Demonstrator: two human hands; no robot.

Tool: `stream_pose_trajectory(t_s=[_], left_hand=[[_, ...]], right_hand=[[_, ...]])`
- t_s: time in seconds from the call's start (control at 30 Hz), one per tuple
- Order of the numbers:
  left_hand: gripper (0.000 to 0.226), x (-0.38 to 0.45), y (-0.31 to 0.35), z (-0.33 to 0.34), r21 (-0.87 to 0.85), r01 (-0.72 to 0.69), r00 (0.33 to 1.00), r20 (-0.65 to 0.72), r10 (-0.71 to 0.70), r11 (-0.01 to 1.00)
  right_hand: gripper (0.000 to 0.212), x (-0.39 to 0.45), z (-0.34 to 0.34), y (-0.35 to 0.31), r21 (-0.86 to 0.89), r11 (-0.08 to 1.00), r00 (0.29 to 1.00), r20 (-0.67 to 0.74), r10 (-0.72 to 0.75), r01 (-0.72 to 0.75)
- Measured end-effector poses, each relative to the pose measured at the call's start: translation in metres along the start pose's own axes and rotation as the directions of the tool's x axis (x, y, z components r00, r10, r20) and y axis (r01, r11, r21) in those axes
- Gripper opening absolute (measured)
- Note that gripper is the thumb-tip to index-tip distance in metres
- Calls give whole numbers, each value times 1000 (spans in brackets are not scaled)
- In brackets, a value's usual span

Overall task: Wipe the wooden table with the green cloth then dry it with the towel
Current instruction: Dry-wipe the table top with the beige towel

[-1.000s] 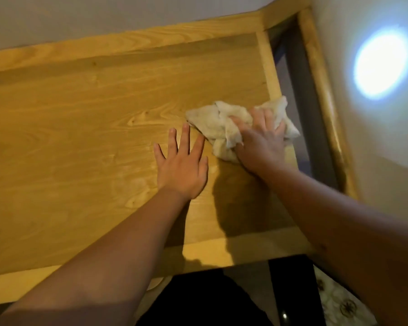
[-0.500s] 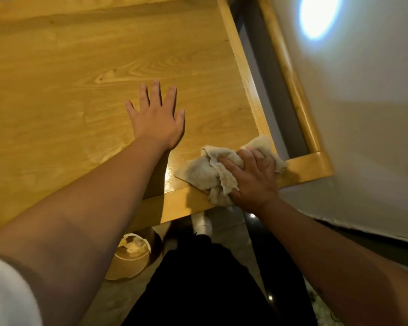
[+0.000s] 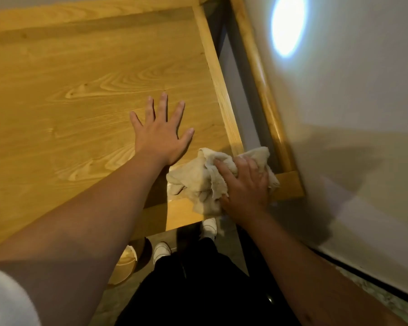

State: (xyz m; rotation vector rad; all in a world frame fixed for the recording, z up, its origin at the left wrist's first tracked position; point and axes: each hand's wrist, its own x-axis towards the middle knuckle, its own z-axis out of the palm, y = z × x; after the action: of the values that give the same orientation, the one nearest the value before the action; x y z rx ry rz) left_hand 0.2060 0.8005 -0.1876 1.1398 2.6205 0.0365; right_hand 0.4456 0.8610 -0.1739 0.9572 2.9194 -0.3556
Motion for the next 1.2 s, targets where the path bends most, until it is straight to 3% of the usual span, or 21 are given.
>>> stream_pose_trajectory(t_s=[0.23, 0.43, 0.67, 1.0, 1.2], left_hand=[[69, 0, -1, 1, 38, 6, 1000, 4, -7, 999], [63, 0, 3, -2, 15, 10, 1000, 16, -10, 1000], [68, 1, 3, -4, 30, -10, 999, 31, 9, 999], [71, 3, 1, 1, 33, -36, 999, -6, 36, 999], [71, 4, 3, 0, 16, -31, 999, 9, 31, 999]], right_hand=[[70, 85, -8, -1, 180, 967, 984, 58, 171, -179], [81, 200, -8, 1, 131, 989, 997, -32, 66, -62], [67, 315, -14, -10, 179, 983, 997, -61, 54, -42], [65, 423, -28, -34, -24, 997, 981, -177, -82, 79], [63, 468, -33, -42, -60, 993, 985, -133, -110, 102]])
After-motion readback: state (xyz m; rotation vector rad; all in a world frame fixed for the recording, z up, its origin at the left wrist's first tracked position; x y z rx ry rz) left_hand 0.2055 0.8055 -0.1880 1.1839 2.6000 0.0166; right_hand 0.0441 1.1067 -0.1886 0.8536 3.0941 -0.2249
